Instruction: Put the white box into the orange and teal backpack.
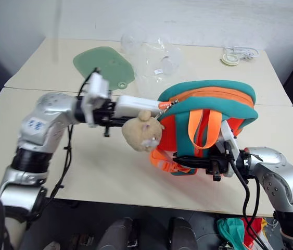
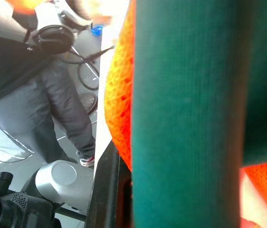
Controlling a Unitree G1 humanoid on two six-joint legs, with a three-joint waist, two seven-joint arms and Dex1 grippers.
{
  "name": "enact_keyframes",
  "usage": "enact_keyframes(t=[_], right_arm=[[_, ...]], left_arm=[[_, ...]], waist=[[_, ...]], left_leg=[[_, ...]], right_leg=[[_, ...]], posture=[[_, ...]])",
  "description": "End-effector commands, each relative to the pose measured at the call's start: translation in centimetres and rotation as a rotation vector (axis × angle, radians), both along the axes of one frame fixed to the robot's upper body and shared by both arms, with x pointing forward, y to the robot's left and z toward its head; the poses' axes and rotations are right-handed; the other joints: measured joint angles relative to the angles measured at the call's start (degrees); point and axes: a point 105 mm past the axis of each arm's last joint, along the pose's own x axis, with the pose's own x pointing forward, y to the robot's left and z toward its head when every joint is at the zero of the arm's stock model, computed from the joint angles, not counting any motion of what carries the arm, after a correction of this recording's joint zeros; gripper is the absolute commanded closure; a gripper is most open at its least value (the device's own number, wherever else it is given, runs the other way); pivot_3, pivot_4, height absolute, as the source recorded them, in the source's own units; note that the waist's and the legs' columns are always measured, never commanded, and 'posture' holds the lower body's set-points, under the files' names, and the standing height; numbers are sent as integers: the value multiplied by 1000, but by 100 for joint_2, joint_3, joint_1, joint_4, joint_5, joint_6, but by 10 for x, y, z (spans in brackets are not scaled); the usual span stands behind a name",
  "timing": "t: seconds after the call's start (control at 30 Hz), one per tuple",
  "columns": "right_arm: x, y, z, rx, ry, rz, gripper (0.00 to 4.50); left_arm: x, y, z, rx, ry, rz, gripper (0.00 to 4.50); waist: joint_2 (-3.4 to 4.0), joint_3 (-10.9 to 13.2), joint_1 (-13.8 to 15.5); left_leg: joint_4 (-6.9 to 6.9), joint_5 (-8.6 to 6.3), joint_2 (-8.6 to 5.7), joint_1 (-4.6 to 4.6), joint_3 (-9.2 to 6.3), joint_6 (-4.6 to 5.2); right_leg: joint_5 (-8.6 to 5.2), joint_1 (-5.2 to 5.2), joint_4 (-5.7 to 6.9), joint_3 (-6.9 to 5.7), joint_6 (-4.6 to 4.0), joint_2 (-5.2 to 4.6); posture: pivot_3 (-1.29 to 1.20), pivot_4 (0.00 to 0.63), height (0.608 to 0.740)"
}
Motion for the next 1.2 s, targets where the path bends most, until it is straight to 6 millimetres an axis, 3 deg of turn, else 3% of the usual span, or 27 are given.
enact_keyframes(t=[0.03,0.13,0.27,0.3,0.37,0.6,0.73,0.8,0.9,1.2], right_arm=[[-2,3,2,-2,-10,29,4402],[-1,6,2,-3,-20,35,4402],[0,8,4,2,-31,26,4402],[1,8,4,2,-33,15,4402],[2,7,4,1,-37,-3,4402],[6,6,4,14,-51,-51,4402],[9,5,3,7,-57,-58,4402],[11,5,2,4,-59,-59,4402],[13,4,1,2,-57,-58,4402],[19,5,0,2,-55,-52,4402]], left_arm=[[22,-28,2,22,-1,74,3308],[29,-61,-1,-3,20,53,3308],[24,-72,-2,-55,38,-10,3308],[23,-67,3,-96,48,-9,2594],[21,-56,9,-136,53,-6,2037],[9,22,7,-93,-17,9,14],[-1,56,5,-25,-30,-18,14],[-12,64,8,-27,-53,-67,14],[-25,51,16,-99,-61,-132,14],[-49,14,12,-242,16,-229,14]], waist=[[-1,0,3],[-3,2,-3],[-5,2,-31],[-4,2,-32],[-4,2,-33],[-4,2,-127],[-4,2,-120],[-4,2,-124],[-4,2,-84],[-4,2,-93]], left_leg=[[1,1,-2,-2,1,3],[3,4,-5,-4,5,11],[3,4,-3,-4,7,13],[3,5,-1,-4,7,11],[4,6,1,-3,6,10],[4,7,8,-2,0,3],[7,7,1,-3,-1,5],[6,6,0,-3,-1,6],[10,6,0,-8,-7,6],[13,6,2,-7,-7,7]], right_leg=[[2,-1,7,-6,3,0],[6,-1,9,-30,10,-2],[6,-4,9,-31,12,-3],[6,-6,8,-31,11,-4],[6,-5,8,-31,11,-10],[7,-3,12,-29,7,-15],[7,0,12,-35,7,-10],[7,0,11,-36,8,-10],[7,3,10,-34,8,-12],[8,3,16,4,8,-8]], posture=[[0,150,740],[0,150,740],[0,150,740],[0,150,740],[0,150,740],[0,150,740],[0,150,740],[0,150,740],[0,150,740],[0,150,740]])
